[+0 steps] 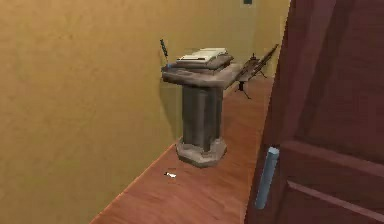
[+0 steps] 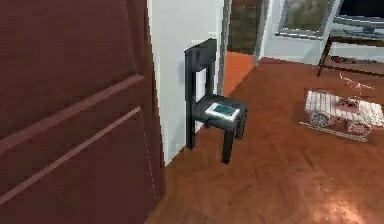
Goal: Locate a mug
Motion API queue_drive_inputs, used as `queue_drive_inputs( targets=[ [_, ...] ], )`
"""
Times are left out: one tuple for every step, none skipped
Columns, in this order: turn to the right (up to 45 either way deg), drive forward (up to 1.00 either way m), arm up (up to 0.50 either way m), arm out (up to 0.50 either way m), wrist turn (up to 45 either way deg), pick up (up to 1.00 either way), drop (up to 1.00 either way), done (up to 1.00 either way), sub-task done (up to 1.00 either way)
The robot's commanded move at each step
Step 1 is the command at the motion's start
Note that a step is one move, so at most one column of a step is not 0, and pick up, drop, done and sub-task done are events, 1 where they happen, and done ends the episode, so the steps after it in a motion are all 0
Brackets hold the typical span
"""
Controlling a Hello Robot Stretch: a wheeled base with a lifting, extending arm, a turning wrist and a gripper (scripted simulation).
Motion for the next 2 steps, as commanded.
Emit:
queue_drive_inputs(
  targets=[
    [-45.0, 0.00, 0.00, 0.00, 0.0, 0.00, 0.00, 0.00, 0.00],
    [-12.0, 0.00, 0.00, 0.00, 0.0, 0.00, 0.00, 0.00, 0.00]
  ],
)
